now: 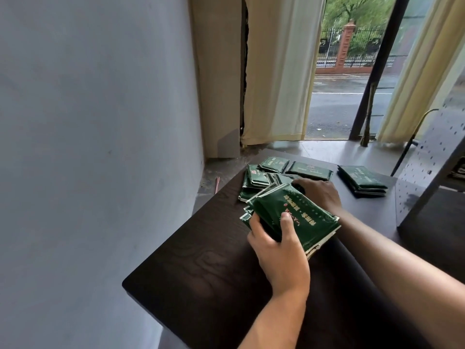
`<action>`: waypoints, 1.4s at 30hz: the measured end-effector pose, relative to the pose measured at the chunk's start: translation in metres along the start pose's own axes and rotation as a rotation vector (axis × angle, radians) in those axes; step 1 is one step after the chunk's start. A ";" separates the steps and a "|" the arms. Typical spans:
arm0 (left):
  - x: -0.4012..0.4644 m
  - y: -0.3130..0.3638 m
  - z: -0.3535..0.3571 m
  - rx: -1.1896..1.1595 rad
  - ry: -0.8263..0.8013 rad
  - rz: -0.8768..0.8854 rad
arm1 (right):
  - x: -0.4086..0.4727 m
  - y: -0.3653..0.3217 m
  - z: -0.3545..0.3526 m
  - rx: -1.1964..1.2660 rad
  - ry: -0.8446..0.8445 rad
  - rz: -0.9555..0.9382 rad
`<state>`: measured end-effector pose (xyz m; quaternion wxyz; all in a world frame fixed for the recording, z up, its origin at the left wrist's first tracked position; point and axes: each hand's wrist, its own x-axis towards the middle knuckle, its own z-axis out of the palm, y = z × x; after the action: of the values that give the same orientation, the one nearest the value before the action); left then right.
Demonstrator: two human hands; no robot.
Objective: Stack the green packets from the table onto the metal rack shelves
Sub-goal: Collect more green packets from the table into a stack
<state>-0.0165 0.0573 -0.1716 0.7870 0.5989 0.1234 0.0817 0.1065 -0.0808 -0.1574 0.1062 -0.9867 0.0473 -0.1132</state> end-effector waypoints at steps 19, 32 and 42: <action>-0.004 0.002 -0.002 -0.121 -0.155 -0.049 | -0.114 0.016 -0.069 1.033 -0.071 -0.159; 0.001 0.001 -0.003 -0.175 -0.058 0.021 | -0.052 0.014 -0.048 0.948 -0.078 0.105; 0.004 -0.004 -0.001 -0.171 -0.006 0.044 | -0.009 -0.028 -0.009 0.117 -0.274 -0.032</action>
<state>-0.0129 0.0583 -0.1763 0.8336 0.5324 0.1007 0.1075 0.0975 -0.0548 -0.1443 0.1673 -0.9857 0.0099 0.0184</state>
